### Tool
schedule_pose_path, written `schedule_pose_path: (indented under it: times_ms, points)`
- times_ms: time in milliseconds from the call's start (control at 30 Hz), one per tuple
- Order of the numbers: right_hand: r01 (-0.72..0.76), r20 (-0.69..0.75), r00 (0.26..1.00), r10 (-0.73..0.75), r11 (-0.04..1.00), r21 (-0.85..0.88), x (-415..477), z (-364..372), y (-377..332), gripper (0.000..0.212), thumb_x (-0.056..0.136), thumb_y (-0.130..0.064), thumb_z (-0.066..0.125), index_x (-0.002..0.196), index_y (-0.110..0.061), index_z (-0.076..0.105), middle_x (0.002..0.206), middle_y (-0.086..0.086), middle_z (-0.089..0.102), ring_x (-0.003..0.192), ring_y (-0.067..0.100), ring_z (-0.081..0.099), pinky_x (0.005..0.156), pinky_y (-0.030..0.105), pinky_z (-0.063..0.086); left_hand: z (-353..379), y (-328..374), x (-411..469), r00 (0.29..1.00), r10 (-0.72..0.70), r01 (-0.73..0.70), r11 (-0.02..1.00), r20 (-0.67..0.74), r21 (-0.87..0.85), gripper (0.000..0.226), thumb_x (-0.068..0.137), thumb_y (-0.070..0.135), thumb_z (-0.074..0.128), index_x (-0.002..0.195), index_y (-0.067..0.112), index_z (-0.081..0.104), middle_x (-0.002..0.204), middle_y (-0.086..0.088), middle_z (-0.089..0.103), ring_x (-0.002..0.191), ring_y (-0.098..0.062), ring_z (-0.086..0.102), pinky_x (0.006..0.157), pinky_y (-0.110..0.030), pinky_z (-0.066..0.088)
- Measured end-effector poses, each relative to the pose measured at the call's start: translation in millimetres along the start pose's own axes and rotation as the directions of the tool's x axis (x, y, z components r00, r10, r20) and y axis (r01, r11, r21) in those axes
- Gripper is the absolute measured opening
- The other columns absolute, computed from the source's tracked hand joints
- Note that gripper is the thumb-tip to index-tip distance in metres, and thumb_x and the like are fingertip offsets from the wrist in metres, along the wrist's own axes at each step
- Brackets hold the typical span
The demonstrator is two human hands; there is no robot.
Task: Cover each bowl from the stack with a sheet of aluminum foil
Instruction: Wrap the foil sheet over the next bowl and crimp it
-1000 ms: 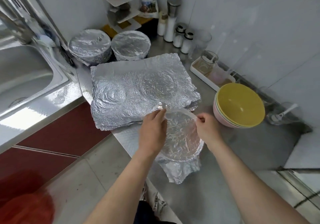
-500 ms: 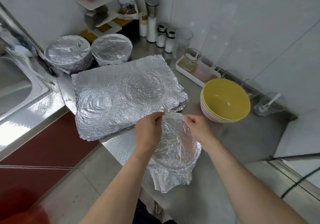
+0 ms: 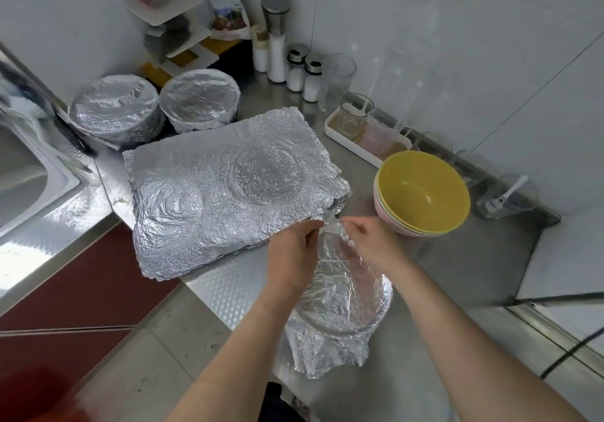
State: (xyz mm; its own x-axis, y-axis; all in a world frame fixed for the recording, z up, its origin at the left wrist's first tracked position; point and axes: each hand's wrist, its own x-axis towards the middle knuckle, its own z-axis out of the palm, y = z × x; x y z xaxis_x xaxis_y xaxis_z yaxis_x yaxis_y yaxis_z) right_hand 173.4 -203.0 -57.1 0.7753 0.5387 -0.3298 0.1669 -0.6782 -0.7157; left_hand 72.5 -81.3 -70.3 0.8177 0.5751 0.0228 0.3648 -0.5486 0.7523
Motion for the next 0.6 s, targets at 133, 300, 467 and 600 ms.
schedule_pose_path:
  times_ms: [133,300,467,600]
  points:
    - [0.011,-0.028,1.000,-0.014,0.996,-0.091,2.8,6.1,5.3,0.031,0.101,-0.021,0.046,0.125,-0.012,0.063,0.121,0.003,0.066,0.112,0.019,0.060,0.090,0.024,0.043,2.8,0.5,3.0,0.999,0.046,-0.046,0.998,-0.001,0.033,0.022,0.096,0.014,0.056,0.109,0.016,0.074,0.094,-0.002,0.075,0.076,-0.020,0.067,0.063,-0.024,0.040]
    - [0.111,-0.095,0.987,-0.133,0.972,-0.209,-3.8,12.4,10.4,0.031,0.102,-0.022,0.043,0.123,-0.012,0.063,0.109,0.010,0.070,0.101,0.026,0.063,0.085,0.033,0.048,9.2,-6.6,3.7,0.992,0.125,-0.125,0.990,0.006,0.063,0.018,0.092,0.014,0.061,0.104,0.014,0.074,0.089,-0.002,0.069,0.080,-0.022,0.060,0.066,-0.028,0.040]
    - [0.227,-0.054,0.967,-0.250,0.936,-0.270,-7.7,11.9,15.3,0.032,0.100,-0.020,0.045,0.129,-0.017,0.059,0.102,0.012,0.071,0.092,0.029,0.064,0.080,0.042,0.050,13.4,-8.5,6.2,0.981,0.196,-0.195,0.972,0.005,0.133,0.022,0.086,0.015,0.070,0.107,0.016,0.075,0.084,-0.004,0.061,0.078,-0.026,0.054,0.068,-0.028,0.034]
    - [0.166,-0.057,0.981,-0.185,0.955,-0.247,-4.1,13.0,20.2,0.030,0.098,-0.020,0.050,0.125,-0.019,0.063,0.110,0.007,0.070,0.101,0.025,0.064,0.086,0.033,0.049,14.2,-6.6,7.9,0.978,0.203,-0.207,0.966,0.040,0.152,0.015,0.088,0.014,0.068,0.101,0.015,0.076,0.084,-0.004,0.061,0.080,-0.028,0.057,0.066,-0.027,0.036]
